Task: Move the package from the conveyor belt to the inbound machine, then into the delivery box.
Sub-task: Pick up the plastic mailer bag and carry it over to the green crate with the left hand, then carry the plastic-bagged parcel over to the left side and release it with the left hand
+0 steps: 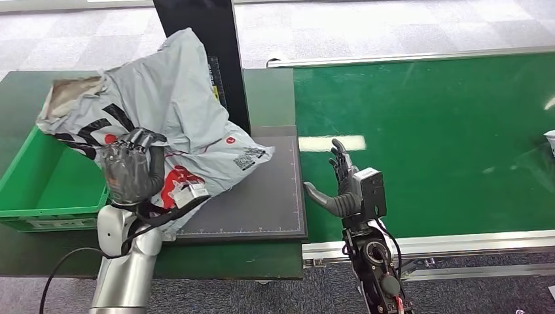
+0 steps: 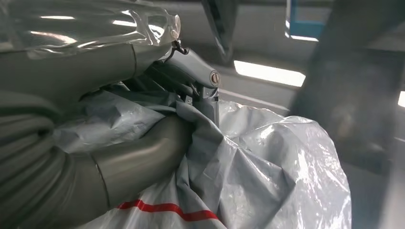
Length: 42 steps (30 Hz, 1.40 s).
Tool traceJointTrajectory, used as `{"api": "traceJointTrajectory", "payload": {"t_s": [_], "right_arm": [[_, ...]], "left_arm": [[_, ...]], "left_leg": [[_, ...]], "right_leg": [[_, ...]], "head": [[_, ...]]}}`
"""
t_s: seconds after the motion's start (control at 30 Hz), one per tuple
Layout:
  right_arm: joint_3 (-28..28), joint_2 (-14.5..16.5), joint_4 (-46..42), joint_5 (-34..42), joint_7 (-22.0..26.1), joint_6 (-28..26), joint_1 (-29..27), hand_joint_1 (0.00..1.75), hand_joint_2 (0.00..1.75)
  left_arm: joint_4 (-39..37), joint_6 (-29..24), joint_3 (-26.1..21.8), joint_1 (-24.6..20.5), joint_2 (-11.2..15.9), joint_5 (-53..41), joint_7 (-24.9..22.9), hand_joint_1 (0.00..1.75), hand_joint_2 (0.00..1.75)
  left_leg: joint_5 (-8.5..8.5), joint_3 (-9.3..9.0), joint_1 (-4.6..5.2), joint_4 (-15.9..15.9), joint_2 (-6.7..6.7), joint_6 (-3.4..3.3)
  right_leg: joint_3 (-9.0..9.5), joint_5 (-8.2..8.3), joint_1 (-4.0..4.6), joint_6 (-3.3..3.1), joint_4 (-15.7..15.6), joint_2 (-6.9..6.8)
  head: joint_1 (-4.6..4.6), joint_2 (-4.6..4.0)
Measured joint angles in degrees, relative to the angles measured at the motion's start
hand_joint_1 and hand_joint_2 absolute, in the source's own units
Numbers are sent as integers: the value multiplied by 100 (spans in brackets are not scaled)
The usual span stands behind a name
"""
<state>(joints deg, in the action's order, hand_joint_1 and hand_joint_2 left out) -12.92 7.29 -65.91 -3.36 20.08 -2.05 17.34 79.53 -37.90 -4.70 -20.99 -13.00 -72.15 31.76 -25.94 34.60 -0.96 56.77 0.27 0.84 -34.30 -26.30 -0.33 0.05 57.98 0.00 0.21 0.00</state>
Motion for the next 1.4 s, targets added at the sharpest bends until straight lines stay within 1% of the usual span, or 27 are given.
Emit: {"api": "traceJointTrajectory", "payload": {"t_s": [0.07,0.13,0.2,0.27,0.37,0.43,0.47,0.53,0.7,0.77,0.83,0.93,1.0,1.07,1.13,1.2,1.23,1.3,1.4], "right_arm": [[1,-22,8,10,8,-1,-22,0,175],[2,-43,27,23,11,-1,-28,0,175],[1,-54,68,42,16,4,-14,0,175],[-15,-56,125,64,19,11,14,0,175],[-73,-56,218,92,21,16,68,0,175],[-116,-56,270,116,21,14,97,0,175],[-136,-56,293,129,21,13,107,0,175],[-172,-56,332,150,21,9,122,0,175],[-246,-59,398,250,20,-42,134,0,175],[-303,-69,405,373,14,-120,132,0,175],[-361,-82,411,448,10,-181,139,0,175],[-430,-88,418,465,10,-207,154,0,175],[-455,-90,425,468,9,-205,161,0,175],[-466,-90,439,469,6,-197,172,0,175],[-481,-88,456,468,3,-187,191,0,175],[-498,-85,466,465,3,-167,205,0,175],[-503,-84,467,460,3,-151,208,0,175],[-504,-86,467,446,0,-103,209,0,175],[-504,-87,468,420,-10,-25,219,0,175]], "left_arm": [[-6,0,-435,-285,63,-198,-110,175,175],[-93,0,-850,-625,192,-539,-393,175,175],[-286,0,-1149,-971,393,-1004,-949,175,175],[-578,0,-1280,-1294,685,-1422,-1753,175,175],[-1140,0,-1205,-1707,1248,-1642,-2966,175,175],[-1464,0,-1048,-1921,1601,-1649,-3501,175,175],[-1606,0,-964,-2012,1763,-1650,-3668,175,175],[-1835,0,-833,-2158,2009,-1650,-3838,175,175],[-2175,4,-614,-2336,2417,-1636,-4095,175,175],[-2326,6,-516,-2404,2578,-1631,-4280,175,175],[-2636,4,-282,-2541,2707,-1646,-4656,175,175],[-3154,2,284,-2711,2875,-1651,-5161,175,175],[-3458,3,629,-2806,2931,-1653,-5378,175,175],[-3894,73,1078,-2951,2962,-1655,-5670,175,175],[-4498,390,1683,-3113,2959,-1656,-5969,175,175],[-5054,974,2240,-3191,2917,-1648,-6200,175,175],[-5256,1261,2438,-3194,2889,-1634,-6274,175,175],[-5561,1634,2680,-3188,2831,-1587,-6348,175,175],[-5847,1903,2846,-3185,2784,-1574,-6420,175,175]], "left_leg": [[1,-1,-1,0,2,1],[2,-2,-2,0,1,2],[2,-2,-3,0,1,2],[2,-2,-3,-1,3,3],[3,-3,-4,-1,8,3],[3,-2,-5,-1,8,3],[3,-1,-6,-1,7,3],[2,0,-6,-1,6,3],[1,3,-5,-1,10,3],[2,4,-5,-1,12,4],[3,6,-5,-1,5,4],[3,6,-6,-1,3,5],[3,5,-5,-1,9,5],[3,4,-5,0,9,4],[3,5,-3,0,4,4],[2,4,-2,0,10,4],[1,4,-1,0,15,4],[1,4,-1,0,18,5],[1,5,-1,0,7,5]], "right_leg": [[0,1,1,-1,1,0],[0,1,2,-1,2,0],[0,1,3,-1,3,0],[0,1,4,-1,4,1],[-3,1,5,-2,5,3],[-3,0,6,-3,5,3],[-3,0,6,-3,5,3],[-3,-1,6,-3,5,2],[-7,0,6,-4,5,5],[-15,0,5,-4,4,8],[-15,0,6,-5,4,3],[-10,0,6,-5,6,0],[-12,0,6,-5,6,4],[-13,0,5,-5,5,4],[-11,0,3,-5,5,1],[-10,0,2,-5,5,7],[-11,1,1,-5,5,11],[-14,1,2,-5,5,17],[-13,0,2,-5,5,13]], "head": [[0,0],[0,0],[1,-1],[1,-1],[1,0],[1,0],[2,-1],[2,0],[4,-1],[2,-1],[1,0],[1,-1],[2,-2],[2,-1],[2,0],[2,0],[1,-1],[1,-1],[1,0]]}}
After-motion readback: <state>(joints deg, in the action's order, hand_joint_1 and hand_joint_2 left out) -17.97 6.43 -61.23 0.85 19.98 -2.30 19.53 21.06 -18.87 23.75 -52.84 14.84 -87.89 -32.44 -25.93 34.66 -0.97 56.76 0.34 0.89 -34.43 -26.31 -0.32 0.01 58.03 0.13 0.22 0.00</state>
